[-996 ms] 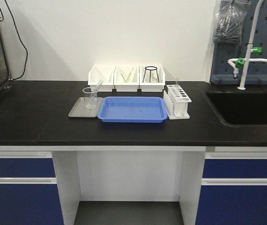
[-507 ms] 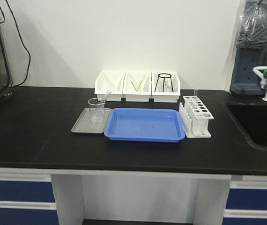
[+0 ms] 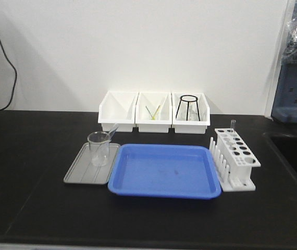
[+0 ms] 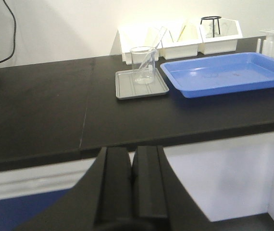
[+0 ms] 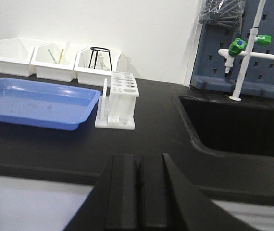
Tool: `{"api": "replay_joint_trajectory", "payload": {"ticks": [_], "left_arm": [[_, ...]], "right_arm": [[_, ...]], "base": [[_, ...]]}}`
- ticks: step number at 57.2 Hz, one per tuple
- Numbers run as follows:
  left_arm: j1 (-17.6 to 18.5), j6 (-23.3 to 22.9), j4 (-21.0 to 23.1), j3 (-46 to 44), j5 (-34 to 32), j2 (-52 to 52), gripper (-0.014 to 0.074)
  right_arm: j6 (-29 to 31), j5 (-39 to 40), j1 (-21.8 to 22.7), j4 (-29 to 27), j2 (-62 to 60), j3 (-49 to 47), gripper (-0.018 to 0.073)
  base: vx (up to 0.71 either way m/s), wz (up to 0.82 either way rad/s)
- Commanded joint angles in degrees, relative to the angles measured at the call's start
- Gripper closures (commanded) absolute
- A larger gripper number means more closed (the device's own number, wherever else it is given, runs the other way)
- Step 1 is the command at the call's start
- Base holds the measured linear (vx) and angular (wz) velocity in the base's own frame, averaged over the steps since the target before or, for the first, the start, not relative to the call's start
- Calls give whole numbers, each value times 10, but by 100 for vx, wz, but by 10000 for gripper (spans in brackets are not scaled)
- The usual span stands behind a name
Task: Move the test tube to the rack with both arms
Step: 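Drive the base forward toward the bench with the beaker and rack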
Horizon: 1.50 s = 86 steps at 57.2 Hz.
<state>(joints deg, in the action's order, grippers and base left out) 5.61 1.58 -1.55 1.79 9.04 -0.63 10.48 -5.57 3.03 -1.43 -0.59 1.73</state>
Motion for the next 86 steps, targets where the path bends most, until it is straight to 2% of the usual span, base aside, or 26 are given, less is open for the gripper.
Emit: {"api": "replay_joint_trajectory", "payload": {"ticks": [1,54,86], "left_arm": [[0,-3,3,-16,-45,-8,603],[0,-3,3,-16,-45,-8,603],[0,-3,3,-16,-45,-8,603]], "right_arm": [[4,47,3,5,-5,11,570],[4,46,3,5,-5,11,570],[4,46,3,5,-5,11,570]], "base": [[43,-4],[37,-3],[10,-3]]}}
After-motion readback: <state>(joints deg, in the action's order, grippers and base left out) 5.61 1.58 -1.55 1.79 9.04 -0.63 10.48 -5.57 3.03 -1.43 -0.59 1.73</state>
